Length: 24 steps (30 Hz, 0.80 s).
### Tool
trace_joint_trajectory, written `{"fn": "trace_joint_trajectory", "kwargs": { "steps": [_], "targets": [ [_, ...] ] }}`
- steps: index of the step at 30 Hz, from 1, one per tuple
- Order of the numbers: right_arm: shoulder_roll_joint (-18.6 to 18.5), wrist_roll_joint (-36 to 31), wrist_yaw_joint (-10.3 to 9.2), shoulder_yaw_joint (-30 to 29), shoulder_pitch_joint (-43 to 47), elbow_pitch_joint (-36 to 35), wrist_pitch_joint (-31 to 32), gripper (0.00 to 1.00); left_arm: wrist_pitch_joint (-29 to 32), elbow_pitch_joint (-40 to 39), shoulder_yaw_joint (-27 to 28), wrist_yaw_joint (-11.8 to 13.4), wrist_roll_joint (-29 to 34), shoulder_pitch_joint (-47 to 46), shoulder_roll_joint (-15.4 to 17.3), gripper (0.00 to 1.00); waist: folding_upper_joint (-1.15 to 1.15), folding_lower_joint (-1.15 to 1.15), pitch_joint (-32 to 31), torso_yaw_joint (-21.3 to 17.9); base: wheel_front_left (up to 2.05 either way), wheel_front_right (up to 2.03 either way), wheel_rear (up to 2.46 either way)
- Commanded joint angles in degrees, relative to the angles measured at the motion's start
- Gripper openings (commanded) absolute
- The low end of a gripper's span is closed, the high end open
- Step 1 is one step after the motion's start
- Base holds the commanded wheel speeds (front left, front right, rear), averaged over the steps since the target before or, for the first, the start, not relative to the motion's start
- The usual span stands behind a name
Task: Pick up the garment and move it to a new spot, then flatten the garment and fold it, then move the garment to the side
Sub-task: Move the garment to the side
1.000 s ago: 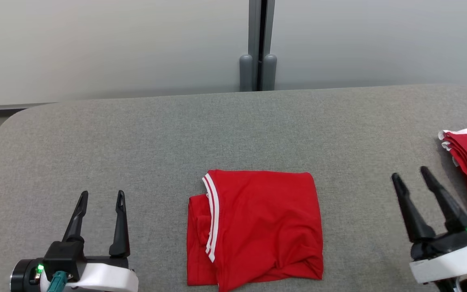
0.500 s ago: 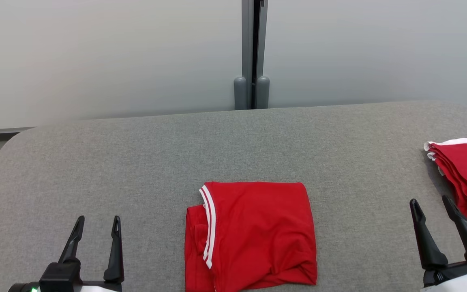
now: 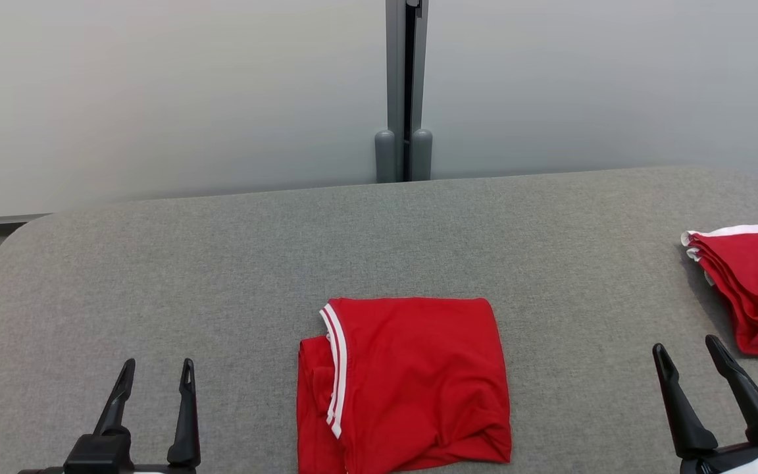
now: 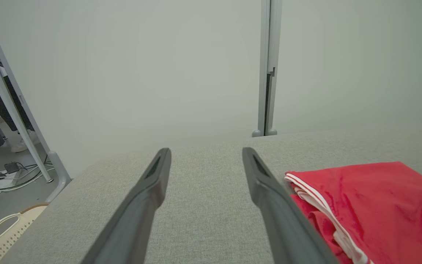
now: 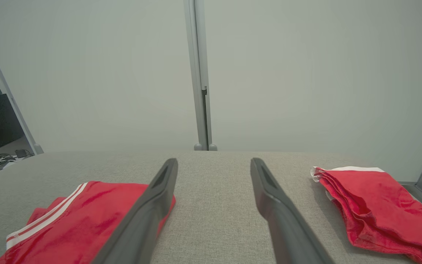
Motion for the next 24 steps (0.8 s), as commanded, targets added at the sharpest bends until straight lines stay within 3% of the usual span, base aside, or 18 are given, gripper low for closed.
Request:
{"fn": "trace_joint_trajectory", "kwargs": {
  "steps": [1, 16, 24],
  "targets": [
    [-0.1, -0.4, 0.00, -0.1, 0.2, -0.2, 0.1, 1.00, 0.2, -0.2, 0.1, 0.4, -0.2, -0.2, 0.3, 1.00, 0.00, 0.00, 0.0, 0.0, 0.00, 0.00, 0.00],
    [0.3, 0.4, 0.00, -0.7, -0.9, 1.4, 0.8, 1.00, 0.6, -1.3, -0.6, 1.3, -0.5, -1.9, 0.0, 1.00, 0.00, 0.00, 1.9, 1.5, 0.00, 0.00, 0.00],
    [0.8, 2.7, 0.00, 5.4, -6.4, 10.0, 1.1, 1.00, -0.7, -1.1, -2.2, 1.2, 0.2, -6.1, -1.3, 1.00, 0.00, 0.00, 6.8, 5.3, 0.00, 0.00, 0.00]
  ]
}}
